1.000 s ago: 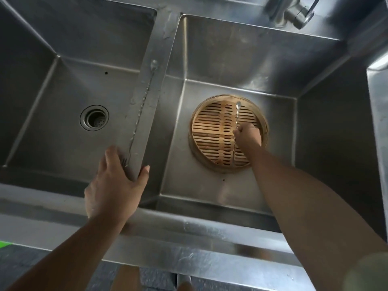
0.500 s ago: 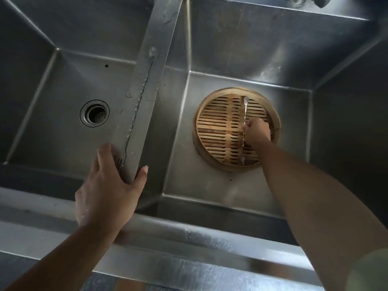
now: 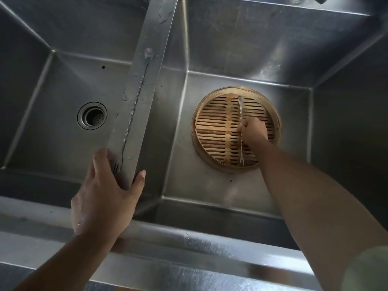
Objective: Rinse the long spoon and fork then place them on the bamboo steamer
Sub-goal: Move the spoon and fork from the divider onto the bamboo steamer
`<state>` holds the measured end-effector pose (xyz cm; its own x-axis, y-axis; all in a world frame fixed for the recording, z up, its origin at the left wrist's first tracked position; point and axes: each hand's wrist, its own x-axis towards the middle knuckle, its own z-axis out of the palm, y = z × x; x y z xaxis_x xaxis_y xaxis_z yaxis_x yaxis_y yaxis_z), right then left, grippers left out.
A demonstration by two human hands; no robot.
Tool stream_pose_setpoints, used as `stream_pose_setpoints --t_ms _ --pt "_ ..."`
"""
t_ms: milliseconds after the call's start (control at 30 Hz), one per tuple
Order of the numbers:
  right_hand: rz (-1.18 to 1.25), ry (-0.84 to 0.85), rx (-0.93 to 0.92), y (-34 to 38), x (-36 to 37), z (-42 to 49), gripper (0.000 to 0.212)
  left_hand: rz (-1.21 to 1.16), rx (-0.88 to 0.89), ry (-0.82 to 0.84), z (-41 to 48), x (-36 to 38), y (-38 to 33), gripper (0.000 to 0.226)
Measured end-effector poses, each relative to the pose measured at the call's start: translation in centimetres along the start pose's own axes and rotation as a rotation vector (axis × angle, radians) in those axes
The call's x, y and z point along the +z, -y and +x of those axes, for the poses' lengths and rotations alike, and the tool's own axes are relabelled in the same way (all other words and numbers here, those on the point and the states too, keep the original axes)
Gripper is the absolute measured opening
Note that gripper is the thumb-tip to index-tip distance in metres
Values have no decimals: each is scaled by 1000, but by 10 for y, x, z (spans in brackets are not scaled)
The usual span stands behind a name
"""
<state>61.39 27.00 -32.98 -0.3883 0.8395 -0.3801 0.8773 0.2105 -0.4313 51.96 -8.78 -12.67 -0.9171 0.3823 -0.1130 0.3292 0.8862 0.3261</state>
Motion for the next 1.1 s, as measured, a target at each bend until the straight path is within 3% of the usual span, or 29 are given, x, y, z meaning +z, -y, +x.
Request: stream_pose_setpoints --t_ms 767,867,1100 --pt "71 -38 23 4 -7 -22 11 35 18 -22 1 3 4 61" --pt "74 -70 -3 28 -19 -37 11 18 20 -27 2 3 5 62" --pt "163 41 -254 134 -35 -113 14 -8 57 -30 3 5 9 55"
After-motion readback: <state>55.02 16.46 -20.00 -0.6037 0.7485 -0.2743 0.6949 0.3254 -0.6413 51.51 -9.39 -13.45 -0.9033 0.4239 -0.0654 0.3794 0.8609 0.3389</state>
